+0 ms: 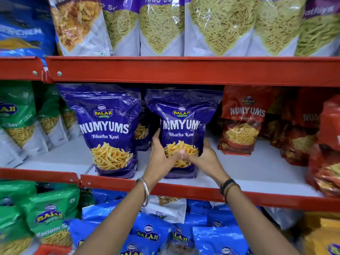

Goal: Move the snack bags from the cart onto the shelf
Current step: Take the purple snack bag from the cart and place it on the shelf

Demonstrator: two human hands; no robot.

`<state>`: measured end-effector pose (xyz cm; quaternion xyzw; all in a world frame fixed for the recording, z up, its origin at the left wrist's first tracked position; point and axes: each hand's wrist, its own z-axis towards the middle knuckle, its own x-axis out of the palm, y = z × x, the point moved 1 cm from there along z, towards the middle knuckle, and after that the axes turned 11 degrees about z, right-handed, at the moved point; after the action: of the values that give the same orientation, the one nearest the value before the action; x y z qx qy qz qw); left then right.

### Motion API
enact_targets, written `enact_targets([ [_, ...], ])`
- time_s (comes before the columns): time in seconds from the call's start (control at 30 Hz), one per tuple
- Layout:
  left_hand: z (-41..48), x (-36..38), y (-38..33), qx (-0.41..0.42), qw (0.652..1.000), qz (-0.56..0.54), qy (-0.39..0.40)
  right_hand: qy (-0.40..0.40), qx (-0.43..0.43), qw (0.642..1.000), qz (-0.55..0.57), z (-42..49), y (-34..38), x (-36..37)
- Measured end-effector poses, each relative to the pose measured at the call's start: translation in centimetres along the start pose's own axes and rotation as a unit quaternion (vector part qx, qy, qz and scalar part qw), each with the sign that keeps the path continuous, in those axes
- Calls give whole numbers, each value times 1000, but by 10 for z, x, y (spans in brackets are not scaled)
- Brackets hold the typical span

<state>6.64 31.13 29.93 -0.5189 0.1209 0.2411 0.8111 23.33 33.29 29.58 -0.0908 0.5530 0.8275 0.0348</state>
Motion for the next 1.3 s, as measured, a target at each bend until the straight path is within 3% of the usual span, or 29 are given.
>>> enact_targets([
  [0.3,22,9,6,-12,997,-69,20,-21,-4,998,67,19,-5,-12],
  [0.47,10,10,19,-29,993,4,112,-36,74,992,97,8,-32,-12],
  [0.9,-37,-29,2,-25,988,-7,154,-50,55,990,119,-40,-18,-13],
  [1.2,-60,-39,-11,-19,986,39,163,-27,85,994,69,-69,9,-16],
  [1.3,-78,-32,-14,-2,996,59,64,-35,83,995,52,-97,16,-23],
])
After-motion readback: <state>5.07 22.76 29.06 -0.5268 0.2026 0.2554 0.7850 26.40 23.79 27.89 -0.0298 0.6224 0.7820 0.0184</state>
